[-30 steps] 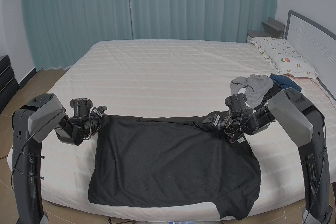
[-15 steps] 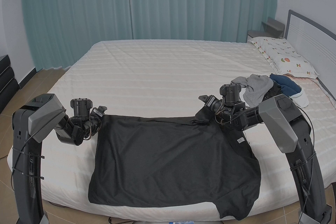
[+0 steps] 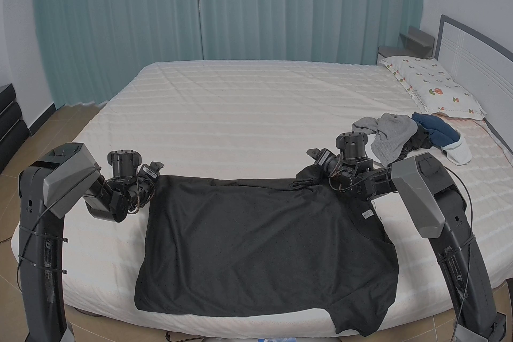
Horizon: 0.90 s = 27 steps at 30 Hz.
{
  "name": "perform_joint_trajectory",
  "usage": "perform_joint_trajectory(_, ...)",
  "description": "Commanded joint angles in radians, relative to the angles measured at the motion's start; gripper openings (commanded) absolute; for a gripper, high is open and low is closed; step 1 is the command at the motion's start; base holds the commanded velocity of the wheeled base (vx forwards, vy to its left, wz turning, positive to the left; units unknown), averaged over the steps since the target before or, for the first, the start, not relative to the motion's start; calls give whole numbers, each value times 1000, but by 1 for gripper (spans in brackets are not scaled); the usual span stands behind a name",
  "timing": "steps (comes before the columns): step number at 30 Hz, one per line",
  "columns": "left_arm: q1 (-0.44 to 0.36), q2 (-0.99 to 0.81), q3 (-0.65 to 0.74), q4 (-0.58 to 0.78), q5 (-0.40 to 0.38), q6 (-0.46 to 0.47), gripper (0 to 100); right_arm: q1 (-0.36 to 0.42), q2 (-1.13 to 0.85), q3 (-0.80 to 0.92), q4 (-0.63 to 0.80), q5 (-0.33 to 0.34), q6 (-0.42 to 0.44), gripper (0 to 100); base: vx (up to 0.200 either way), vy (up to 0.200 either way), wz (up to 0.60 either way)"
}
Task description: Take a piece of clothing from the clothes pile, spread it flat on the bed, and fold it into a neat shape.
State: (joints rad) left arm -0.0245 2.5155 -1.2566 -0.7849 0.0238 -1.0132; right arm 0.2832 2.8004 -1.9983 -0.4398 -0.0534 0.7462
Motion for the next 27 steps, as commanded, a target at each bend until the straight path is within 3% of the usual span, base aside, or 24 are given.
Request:
perform_joint_trajectory(1,0,2,0,-1,1,-1,100,-39,-16,-2,33,-25,-50,100,0,0,0)
perform_joint_trajectory(6,0,2,0,-1,1,-1,100,-70,-16,-2,32,-72,-146,100,0,0,0)
perform_joint_trajectory(17,0,2,-1,-1,1,1,100,-108,-52,147,23,-57,-238,100,0,0,0)
perform_joint_trajectory(27,0,2,0,-1,1,19,100,-113,-39,177,21,-51,-292,100,0,0,0)
